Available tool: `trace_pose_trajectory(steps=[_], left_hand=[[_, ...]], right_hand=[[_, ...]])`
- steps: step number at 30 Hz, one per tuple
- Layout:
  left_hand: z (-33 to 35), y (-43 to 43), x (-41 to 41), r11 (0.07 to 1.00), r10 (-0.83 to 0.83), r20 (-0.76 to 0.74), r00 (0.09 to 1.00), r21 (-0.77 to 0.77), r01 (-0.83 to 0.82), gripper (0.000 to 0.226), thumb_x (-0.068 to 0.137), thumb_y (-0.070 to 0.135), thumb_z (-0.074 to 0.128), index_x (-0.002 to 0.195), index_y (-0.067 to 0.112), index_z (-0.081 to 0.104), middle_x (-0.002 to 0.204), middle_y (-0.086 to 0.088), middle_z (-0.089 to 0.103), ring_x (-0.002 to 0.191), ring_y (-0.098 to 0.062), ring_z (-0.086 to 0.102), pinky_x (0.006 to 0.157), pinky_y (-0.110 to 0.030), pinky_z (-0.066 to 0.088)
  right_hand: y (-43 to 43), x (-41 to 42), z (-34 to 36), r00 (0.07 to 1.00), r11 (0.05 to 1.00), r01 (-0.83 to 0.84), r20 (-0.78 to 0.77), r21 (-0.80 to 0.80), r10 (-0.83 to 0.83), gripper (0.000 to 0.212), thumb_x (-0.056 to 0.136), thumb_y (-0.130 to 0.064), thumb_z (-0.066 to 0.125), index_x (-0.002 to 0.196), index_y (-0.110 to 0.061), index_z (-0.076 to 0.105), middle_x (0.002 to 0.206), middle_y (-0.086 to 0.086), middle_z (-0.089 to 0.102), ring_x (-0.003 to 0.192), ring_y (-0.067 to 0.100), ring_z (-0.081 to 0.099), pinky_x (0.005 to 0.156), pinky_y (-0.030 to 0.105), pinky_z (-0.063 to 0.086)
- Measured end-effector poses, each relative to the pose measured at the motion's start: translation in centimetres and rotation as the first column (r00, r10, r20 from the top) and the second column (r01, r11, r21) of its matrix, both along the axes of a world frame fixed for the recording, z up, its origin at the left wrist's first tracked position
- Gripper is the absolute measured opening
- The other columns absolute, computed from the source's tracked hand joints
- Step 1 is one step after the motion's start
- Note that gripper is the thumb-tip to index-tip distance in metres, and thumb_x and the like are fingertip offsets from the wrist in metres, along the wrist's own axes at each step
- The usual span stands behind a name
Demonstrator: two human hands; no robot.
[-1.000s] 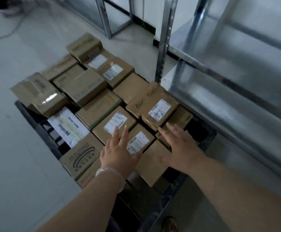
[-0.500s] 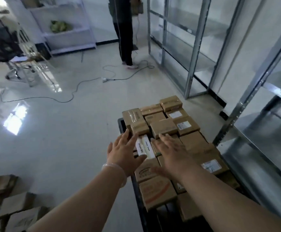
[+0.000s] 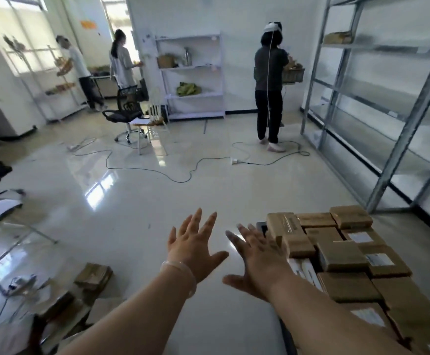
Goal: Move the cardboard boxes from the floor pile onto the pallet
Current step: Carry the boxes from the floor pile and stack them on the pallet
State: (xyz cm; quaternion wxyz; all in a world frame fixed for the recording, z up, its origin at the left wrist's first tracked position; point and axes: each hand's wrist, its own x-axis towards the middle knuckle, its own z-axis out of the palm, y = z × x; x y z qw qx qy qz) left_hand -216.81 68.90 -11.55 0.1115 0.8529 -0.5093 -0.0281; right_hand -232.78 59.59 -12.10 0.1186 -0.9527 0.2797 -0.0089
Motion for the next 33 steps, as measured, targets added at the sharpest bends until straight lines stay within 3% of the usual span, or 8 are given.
trace_pose_trajectory(steps=[9,19,27,33], left_hand=[[-2.1,7.2,10.4,0.972,0.232,-0.069,0.97,0.039,-0.23,0.095,0.083,0.076,0.046,0.148,0.049,-0.017,0.163,0.007,-0.016,0.15,-0.019,-0.009,0.12,-0.048,-0.001],[-5.9,8.7,19.1,0.863,0.498,-0.141,0.856,0.176,-0.473,0.094,0.083,0.076,0.045,0.147,0.05,-0.019,0.162,0.007,-0.018,0.15,-0.02,-0.011,0.119,-0.047,-0.004],[-8.2,9.6,25.1,0.671,0.741,-0.205,0.639,0.207,-0.712,0.092,0.084,0.071,0.048,0.149,0.049,-0.013,0.161,0.011,-0.018,0.149,-0.016,-0.01,0.119,-0.043,-0.006],[-12.2,14.7,28.2,0.52,0.853,-0.23,0.468,0.315,-0.794,0.092,0.085,0.068,0.05,0.148,0.05,-0.015,0.161,0.01,-0.02,0.149,-0.017,-0.012,0.119,-0.044,-0.006]], right_hand=[[3.2,12.5,-0.3,0.975,0.981,-0.196,-0.107,0.001,0.195,0.095,0.087,-0.074,0.044,0.154,-0.04,-0.014,0.164,-0.006,-0.021,0.148,0.015,-0.025,0.12,0.043,-0.016],[0.4,25.5,-4.1,0.871,0.896,-0.439,-0.214,0.062,0.442,0.098,0.086,-0.073,0.046,0.154,-0.04,-0.015,0.164,-0.006,-0.021,0.148,0.015,-0.024,0.12,0.043,-0.015],[-3.9,38.0,-5.7,0.749,0.788,-0.611,-0.27,0.07,0.605,0.097,0.086,-0.072,0.046,0.155,-0.038,-0.013,0.165,-0.005,-0.016,0.15,0.015,-0.018,0.121,0.042,-0.011],[-0.8,44.4,-11.2,0.629,0.706,-0.688,-0.348,0.168,0.696,0.098,0.085,-0.072,0.048,0.155,-0.037,-0.012,0.165,-0.004,-0.013,0.151,0.017,-0.014,0.12,0.043,-0.007]])
